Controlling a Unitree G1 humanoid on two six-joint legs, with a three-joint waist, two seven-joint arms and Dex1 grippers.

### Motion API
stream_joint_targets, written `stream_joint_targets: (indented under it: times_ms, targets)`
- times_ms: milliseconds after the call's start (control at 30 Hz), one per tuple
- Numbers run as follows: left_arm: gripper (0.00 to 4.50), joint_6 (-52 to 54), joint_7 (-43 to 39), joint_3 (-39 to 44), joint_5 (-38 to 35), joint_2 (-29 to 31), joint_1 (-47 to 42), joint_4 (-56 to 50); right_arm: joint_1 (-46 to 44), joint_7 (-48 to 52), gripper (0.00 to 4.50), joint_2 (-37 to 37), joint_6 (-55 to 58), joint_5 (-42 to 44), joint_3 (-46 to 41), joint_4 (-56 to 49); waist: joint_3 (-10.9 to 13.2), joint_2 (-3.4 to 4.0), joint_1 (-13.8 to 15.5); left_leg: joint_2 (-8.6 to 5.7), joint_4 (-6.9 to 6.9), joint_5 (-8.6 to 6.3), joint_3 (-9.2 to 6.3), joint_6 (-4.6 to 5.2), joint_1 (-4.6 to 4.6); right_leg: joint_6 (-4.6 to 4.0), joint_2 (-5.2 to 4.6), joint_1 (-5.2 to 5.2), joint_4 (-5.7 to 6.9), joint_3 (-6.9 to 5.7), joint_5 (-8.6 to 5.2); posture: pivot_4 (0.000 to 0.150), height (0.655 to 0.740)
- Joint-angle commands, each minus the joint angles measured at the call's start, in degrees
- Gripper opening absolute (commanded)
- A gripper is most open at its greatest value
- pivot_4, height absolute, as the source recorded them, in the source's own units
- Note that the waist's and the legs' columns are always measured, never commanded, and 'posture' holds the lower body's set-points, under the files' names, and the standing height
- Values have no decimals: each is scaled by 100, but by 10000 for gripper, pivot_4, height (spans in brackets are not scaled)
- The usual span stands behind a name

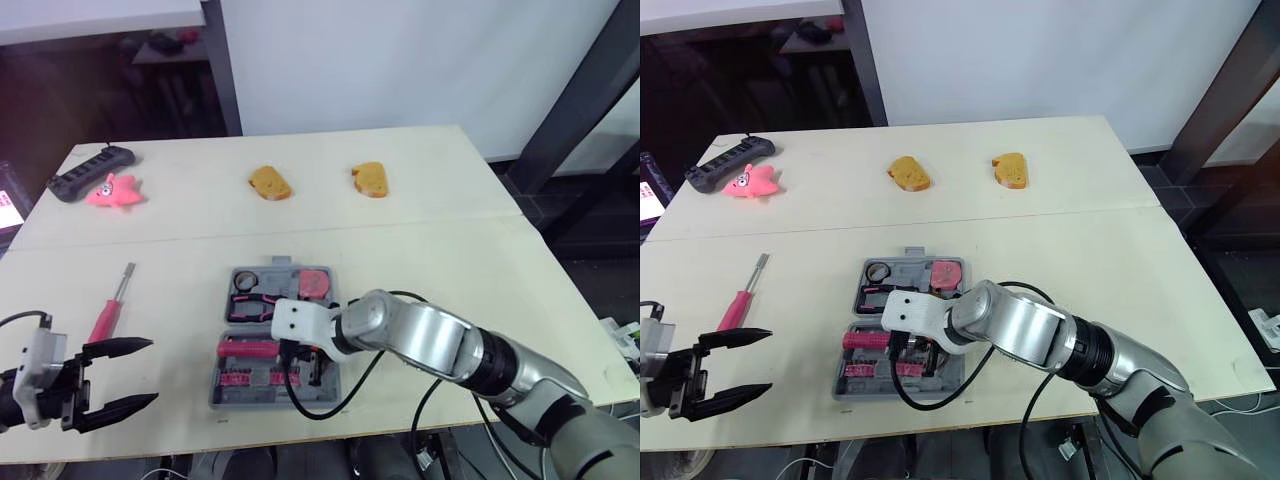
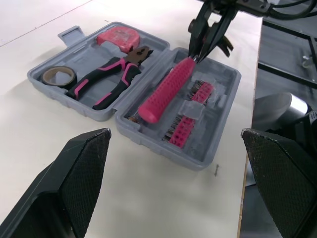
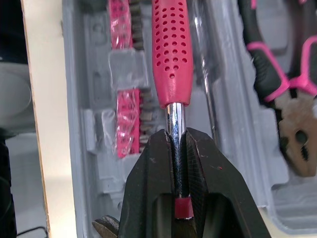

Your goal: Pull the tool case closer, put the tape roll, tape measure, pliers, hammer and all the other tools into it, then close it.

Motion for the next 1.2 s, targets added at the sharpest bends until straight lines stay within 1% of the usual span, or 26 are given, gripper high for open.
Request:
stream_joint_targets:
  times_ms: [33, 267, 333, 467, 700, 933, 1200]
  targets:
    - [45000, 8, -80, -6, -6, 58, -10, -126, -120, 14, 893, 107, 123, -50, 6, -103, 0, 0, 0, 0, 0, 0, 0, 0, 0, 0, 0, 0, 0, 0, 0, 1500, 7400]
    - [45000, -86, -146, -35, 5, 65, -27, -5, -309, 53, 893, 269, 546, 41, -24, -200, 0, 0, -3, 0, 0, 0, 0, 0, 0, 0, 0, -1, 0, 0, 0, 1500, 7400]
    - [45000, -99, -148, -64, 13, 41, -34, 7, -633, 199, 893, 252, 810, 167, -128, -232, 3, 4, -4, 0, 0, 0, 0, 0, 0, 0, 0, -2, 1, 0, 0, 1500, 7400]
    - [45000, -147, -150, -155, 63, -21, -59, 49, -1226, 424, 893, 205, 1263, 399, -60, -191, 3, 5, -2, 0, 0, 0, 0, 0, -2, 0, -1, -4, 1, 0, 0, 1500, 7400]
    - [45000, -229, -206, -211, 109, -97, -87, 154, -1734, 327, 893, 454, 1715, 521, 67, 141, 3, 6, -10, 0, -4, 0, -1, 0, -10, 2, 0, -14, 1, -2, 1, 1500, 7400]
    - [45000, -306, -190, -300, 144, -178, -121, 212, -1829, 147, 893, 715, 1756, 650, 153, 416, 3, 5, -12, 0, -3, 0, -1, 0, -14, 2, -1, -19, 5, -2, 2, 1500, 7400]
    - [45000, -317, -132, -349, 135, -192, -150, 196, -1715, -18, 893, 822, 1756, 702, 350, 529, 3, 5, -14, 0, -2, 0, -1, 0, -23, 9, -1, -28, 6, -2, 6, 1500, 7400]
